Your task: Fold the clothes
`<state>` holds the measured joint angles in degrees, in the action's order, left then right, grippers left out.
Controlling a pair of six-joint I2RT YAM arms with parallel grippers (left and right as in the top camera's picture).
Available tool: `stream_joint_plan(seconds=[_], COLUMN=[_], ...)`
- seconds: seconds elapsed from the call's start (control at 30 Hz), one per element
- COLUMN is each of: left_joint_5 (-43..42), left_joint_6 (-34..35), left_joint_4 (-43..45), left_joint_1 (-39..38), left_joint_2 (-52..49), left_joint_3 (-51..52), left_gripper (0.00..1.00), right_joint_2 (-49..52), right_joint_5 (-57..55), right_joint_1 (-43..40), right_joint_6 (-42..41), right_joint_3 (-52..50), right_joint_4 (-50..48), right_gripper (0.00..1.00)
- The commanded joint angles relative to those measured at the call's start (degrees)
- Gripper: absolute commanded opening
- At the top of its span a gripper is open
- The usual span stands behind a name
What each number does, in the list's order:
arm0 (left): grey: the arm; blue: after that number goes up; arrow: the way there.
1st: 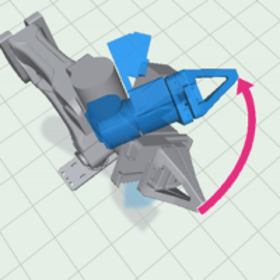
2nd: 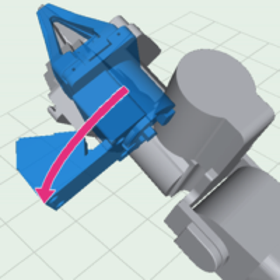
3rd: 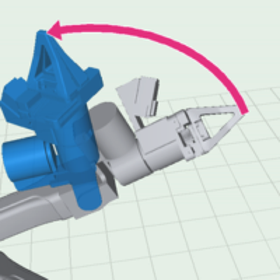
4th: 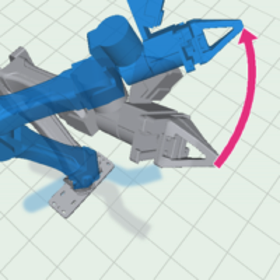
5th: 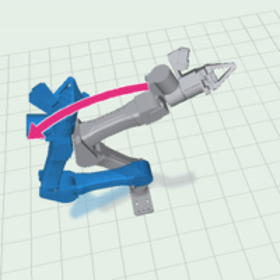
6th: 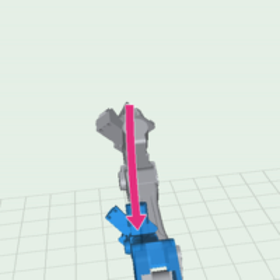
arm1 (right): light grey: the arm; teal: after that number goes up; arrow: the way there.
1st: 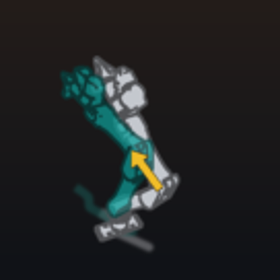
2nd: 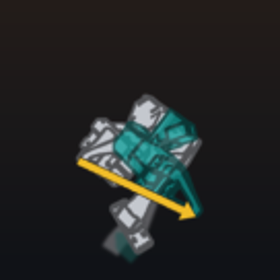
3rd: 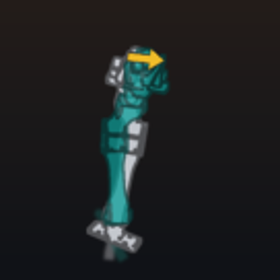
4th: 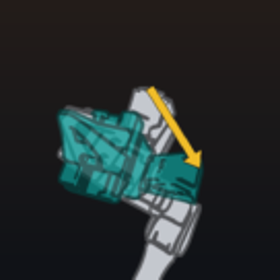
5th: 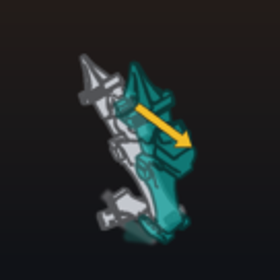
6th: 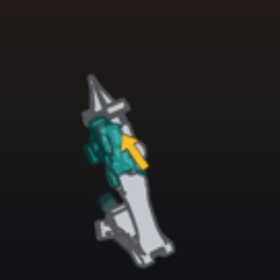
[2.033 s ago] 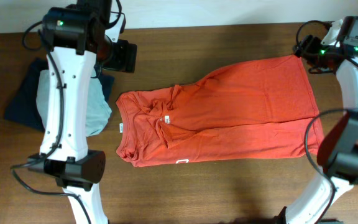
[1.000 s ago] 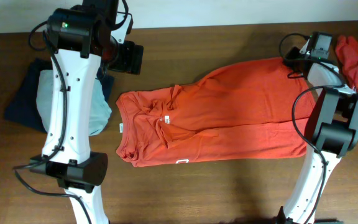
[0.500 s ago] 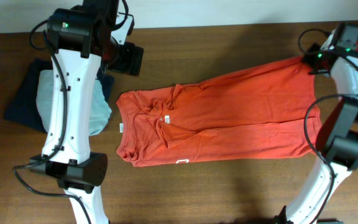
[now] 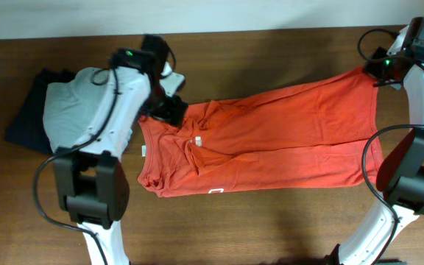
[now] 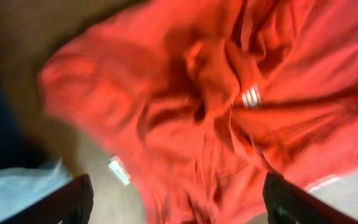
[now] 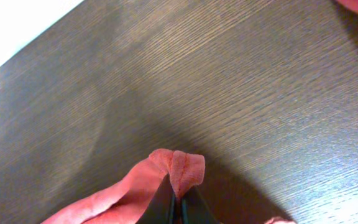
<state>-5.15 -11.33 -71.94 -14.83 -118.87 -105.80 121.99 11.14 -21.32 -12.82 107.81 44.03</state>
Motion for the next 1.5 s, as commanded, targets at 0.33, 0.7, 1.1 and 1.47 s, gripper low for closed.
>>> stream_joint_plan(seconds=[0.33, 0.7, 1.1, 1.47], left_joint_5=[4.1, -2.6, -4.7, -5.2], left_joint_6=[-13.9, -14.1, -14.1, -14.0], left_joint_4=[21.9, 32.8, 38.0, 40.0], left_joint_1=[-5.1, -6.6, -9.5, -9.4], left_joint_2=[0.7, -3.1, -7.7, -10.4], left_joint_3=[11.0, 11.1, 11.1, 11.1], left_gripper=[0.76, 0.71, 0.65, 0.49], right_joint_2=[-0.8, -0.8, -0.8, -0.8], right_joint_5=[3.7, 3.7, 3.6, 3.6], right_joint_1=[0.2, 0.3, 0.3, 0.3], right_joint_6=[0.8, 0.8, 0.8, 0.8], right_joint_3=[0.6, 0.6, 0.6, 0.6], right_joint_4=[0.1, 0.1, -0.1, -0.1], right_gripper=[0.04, 0.04, 0.04, 0.04])
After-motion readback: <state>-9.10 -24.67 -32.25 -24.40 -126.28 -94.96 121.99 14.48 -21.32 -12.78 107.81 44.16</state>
